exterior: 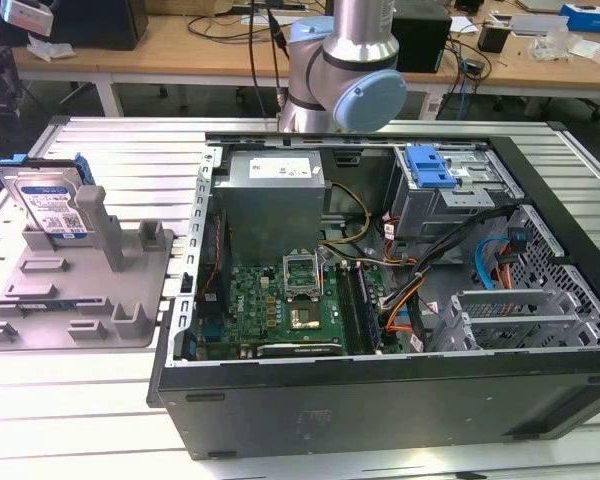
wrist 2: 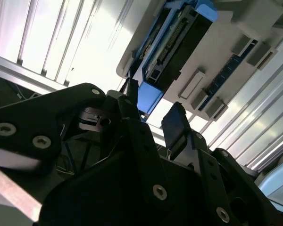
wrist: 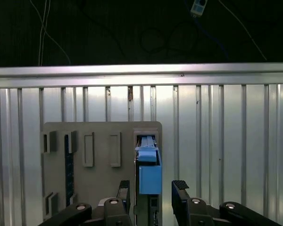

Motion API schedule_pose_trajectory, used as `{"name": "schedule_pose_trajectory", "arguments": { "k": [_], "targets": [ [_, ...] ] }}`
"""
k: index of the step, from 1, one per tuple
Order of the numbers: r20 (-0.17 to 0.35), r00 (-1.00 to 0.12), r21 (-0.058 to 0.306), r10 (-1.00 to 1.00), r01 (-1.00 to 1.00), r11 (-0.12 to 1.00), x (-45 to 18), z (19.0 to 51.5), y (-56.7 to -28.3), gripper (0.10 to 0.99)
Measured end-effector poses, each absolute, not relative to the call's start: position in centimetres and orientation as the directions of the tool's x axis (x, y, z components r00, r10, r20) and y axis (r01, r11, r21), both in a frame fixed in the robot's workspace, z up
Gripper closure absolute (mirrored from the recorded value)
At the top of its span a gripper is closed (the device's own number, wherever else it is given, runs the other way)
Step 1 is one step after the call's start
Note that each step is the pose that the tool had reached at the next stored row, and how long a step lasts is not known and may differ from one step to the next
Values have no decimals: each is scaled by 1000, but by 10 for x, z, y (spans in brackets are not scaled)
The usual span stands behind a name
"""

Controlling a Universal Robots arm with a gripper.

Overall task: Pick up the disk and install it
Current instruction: 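Pick up the disk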

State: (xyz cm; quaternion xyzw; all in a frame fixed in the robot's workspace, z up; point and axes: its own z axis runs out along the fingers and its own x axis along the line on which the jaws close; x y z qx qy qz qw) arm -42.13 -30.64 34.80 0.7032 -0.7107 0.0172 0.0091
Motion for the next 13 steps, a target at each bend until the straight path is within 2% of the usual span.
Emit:
{"name": "schedule_pose_trajectory", "arguments": {
  "k": [13],
  "targets": [
    [37, -10, -9, -999, -1000, 9, -421, 337, -306, 604]
  ]
}}
